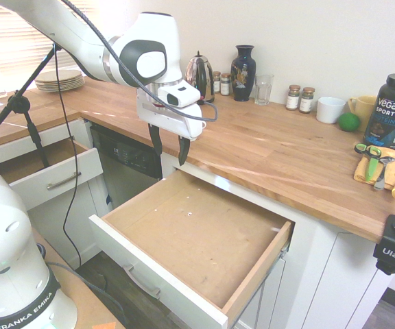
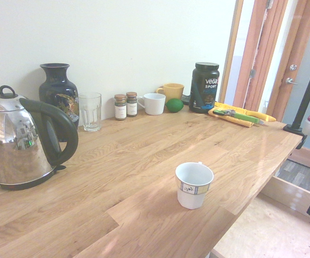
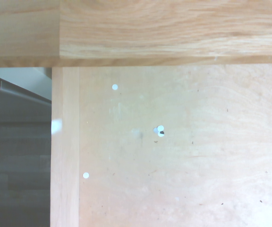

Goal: Put mug in the drawer

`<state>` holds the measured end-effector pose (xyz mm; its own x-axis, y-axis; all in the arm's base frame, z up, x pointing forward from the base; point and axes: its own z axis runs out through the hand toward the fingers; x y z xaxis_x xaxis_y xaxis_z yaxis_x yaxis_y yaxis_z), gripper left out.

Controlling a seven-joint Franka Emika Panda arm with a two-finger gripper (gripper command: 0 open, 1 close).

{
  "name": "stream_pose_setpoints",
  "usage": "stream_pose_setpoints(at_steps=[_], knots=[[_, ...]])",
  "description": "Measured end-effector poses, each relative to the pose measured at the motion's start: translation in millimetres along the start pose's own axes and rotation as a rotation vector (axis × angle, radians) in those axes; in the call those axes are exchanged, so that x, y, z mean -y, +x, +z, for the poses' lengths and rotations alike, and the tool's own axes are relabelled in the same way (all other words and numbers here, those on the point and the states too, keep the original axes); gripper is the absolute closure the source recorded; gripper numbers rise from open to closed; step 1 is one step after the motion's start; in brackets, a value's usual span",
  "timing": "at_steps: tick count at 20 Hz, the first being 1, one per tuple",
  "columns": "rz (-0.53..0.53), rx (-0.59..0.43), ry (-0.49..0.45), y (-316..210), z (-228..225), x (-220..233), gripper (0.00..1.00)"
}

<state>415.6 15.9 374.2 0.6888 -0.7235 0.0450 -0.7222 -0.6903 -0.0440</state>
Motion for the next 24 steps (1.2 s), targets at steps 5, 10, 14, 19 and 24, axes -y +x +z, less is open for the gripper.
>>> stream_pose_setpoints(at_steps=[5,10,14,19,24], knots=[[-0.006,-0.005,0.006,2.5,-2.5,6.3,0.0],[-0.039,-0.033,0.034,12.0,-19.7,43.5,0.0],[-0.054,-0.055,0.037,18.6,-23.3,84.9,0.0],[-0.08,-0.064,0.039,25.1,-27.0,139.6,0.0],[-0.11,-0.06,0.046,27.5,-31.8,188.7,0.0]])
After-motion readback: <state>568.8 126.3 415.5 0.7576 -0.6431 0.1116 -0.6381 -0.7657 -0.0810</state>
